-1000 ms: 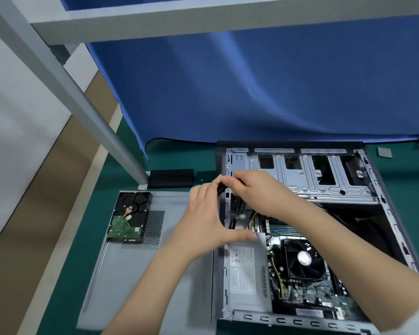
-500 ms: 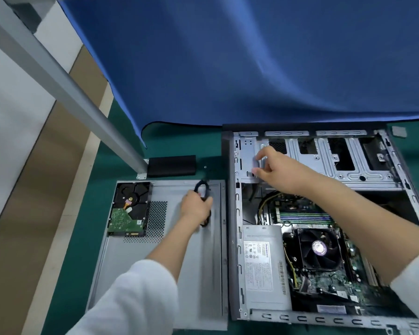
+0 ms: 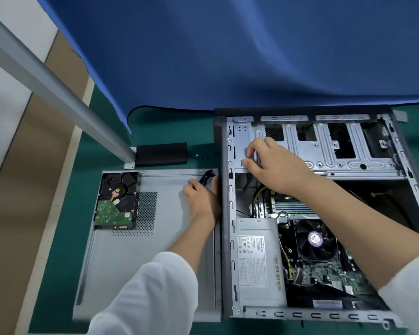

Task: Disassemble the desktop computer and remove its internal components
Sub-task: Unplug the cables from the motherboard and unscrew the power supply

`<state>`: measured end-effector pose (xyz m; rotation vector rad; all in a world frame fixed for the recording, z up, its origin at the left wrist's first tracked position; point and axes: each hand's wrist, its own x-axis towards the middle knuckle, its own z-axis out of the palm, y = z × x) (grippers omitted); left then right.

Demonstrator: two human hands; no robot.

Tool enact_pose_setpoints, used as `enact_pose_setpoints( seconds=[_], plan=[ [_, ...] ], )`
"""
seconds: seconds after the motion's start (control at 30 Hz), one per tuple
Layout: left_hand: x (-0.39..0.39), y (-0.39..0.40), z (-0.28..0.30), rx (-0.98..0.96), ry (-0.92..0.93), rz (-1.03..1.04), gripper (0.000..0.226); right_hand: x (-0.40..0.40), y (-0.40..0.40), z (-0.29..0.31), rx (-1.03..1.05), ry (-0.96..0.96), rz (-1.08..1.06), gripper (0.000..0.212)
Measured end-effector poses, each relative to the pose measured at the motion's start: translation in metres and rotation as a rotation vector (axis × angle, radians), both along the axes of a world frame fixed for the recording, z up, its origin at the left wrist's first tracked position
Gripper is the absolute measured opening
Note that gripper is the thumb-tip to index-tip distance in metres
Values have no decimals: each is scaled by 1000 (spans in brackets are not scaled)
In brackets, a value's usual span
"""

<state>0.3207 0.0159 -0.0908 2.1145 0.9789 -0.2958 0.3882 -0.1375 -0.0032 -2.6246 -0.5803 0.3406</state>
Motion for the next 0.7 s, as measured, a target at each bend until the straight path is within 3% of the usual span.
enact_pose_setpoints(
  seconds=[0.07, 0.13, 0.23, 0.43, 0.5, 0.6, 0.7],
  plan=[
    [-4, 3, -1, 73, 22, -118, 63, 0, -1, 0, 11, 6, 0, 13],
    [-10, 5, -6, 73, -8, -106, 48, 0, -2, 0, 20, 12, 7, 13],
    [-18, 10, -4, 23, -29, -6, 38, -1, -3, 0, 37, 15, 13, 13],
    [-18, 16, -7, -129, -42, -29, 24, -1, -4, -1, 55, 23, 19, 13],
    [-13, 17, -5, -158, -38, -71, 25, 1, -4, 3, 65, 97, 25, 13],
    [-11, 19, 1, -185, -41, -107, 33, 3, -13, 17, 252, 315, -42, 4],
    [-19, 24, 17, -228, -96, -64, 36, 4, -41, 31, 379, 269, -198, 8]
  ],
)
